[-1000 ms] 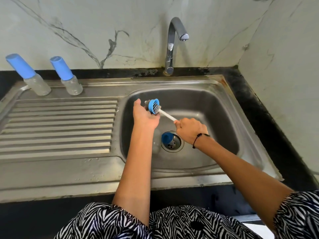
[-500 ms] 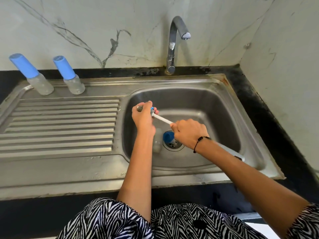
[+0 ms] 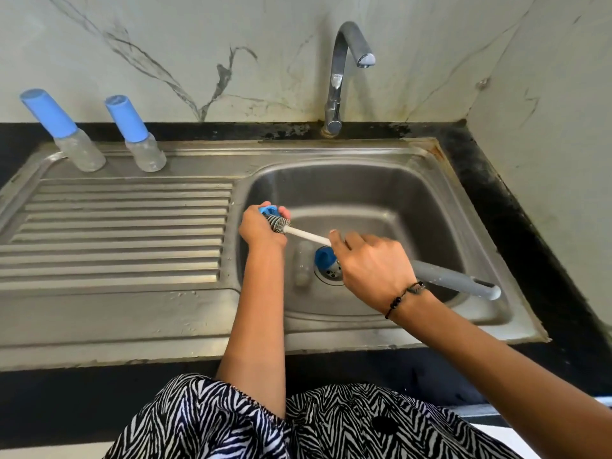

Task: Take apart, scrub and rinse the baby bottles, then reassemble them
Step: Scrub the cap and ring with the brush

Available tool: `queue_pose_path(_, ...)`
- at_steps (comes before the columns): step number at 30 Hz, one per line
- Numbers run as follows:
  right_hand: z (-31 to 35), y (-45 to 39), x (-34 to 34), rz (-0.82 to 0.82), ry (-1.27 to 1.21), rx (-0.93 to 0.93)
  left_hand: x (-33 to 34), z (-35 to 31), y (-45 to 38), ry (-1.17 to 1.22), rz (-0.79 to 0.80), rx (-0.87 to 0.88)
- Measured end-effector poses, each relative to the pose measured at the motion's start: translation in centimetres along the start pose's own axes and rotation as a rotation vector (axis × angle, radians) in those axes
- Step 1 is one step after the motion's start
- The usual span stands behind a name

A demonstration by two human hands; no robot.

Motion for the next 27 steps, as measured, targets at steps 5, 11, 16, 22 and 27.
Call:
queue_pose_path(5,-0.4,-0.3,-0.2,-0.043,0.005,-0.033,0.1,0.8,0.1,0.215,0.075,-0.193)
queue_pose_path(11,-0.7,-1.9,-0.1,0.119,0.066,0.129,2.2,0.0,0.6,0.209,0.130,-0.103)
queue_pose_path(16,1.5,-2.0,-1.0,0.295,-0.091,0.151,1.8,-0.6,0.4,-0.052,0.121,0.196)
queue_pose_path(22,-1.8,-4.1,-2.6,0.437,-0.325,0.196,2.4,-1.0,0.5,0.119,0.272,0.156)
queue_pose_path(27,-2.0,-4.2,-0.6,0.365,-0.353,0.292,4.0,-1.8,1.6,0.334,0.342,0.067)
Point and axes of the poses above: each hand's wrist, its own y-axis away from the middle knuckle, its own x-axis out of the palm, z = x × y, the point moved 6 cm from there along -y, towards the middle knuckle, and after that the axes turned 10 degrees about x, right-handed, at the moved point
